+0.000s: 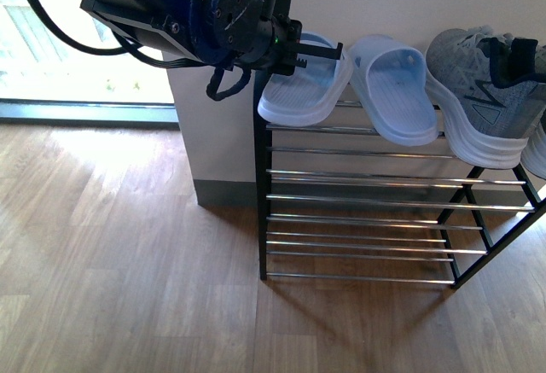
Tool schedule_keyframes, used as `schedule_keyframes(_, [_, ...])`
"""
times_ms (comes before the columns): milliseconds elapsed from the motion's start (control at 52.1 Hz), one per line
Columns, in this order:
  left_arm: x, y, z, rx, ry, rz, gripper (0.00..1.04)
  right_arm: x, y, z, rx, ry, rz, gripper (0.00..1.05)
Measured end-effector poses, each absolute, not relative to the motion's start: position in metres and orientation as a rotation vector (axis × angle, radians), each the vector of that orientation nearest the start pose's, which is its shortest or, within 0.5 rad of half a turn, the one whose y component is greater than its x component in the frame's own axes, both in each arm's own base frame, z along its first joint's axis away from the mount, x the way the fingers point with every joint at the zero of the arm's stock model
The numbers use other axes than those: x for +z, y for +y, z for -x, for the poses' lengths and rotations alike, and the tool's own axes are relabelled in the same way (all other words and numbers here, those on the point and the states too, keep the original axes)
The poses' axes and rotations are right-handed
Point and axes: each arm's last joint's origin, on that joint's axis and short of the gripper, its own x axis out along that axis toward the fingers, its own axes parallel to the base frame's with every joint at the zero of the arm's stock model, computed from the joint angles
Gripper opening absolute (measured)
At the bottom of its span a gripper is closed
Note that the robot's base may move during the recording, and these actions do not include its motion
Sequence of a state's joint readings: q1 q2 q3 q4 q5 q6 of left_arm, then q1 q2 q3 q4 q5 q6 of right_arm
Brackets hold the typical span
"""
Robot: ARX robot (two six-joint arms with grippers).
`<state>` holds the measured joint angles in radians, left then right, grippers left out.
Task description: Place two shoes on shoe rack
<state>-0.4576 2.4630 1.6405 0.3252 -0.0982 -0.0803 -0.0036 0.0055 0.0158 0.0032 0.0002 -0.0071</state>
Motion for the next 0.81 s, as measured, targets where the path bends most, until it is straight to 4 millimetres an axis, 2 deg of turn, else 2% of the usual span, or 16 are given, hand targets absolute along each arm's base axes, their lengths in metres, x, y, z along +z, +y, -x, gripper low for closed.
schedule_keyframes(211, [0.0847, -0.2272, -0.469, -0.327, 0.493, -0.061, 0.02, 0.1688, -0.0004, -0.0971, -0.004, -0.014, 0.007, 0.95])
schedule_keyframes(711, [0.0875, -0.2265, -0.471, -0.315, 0.473, -0.05, 0.71, 0.1688, -0.0004, -0.0971, -0.004, -0.014, 0.007, 0.95])
schedule_keyframes(807, [0.0897, -0.2194, -0.4745, -0.289, 0.466, -0.046, 0.91, 0.1688, -0.0004, -0.0971, -0.004, -0.014, 0.007, 0.95])
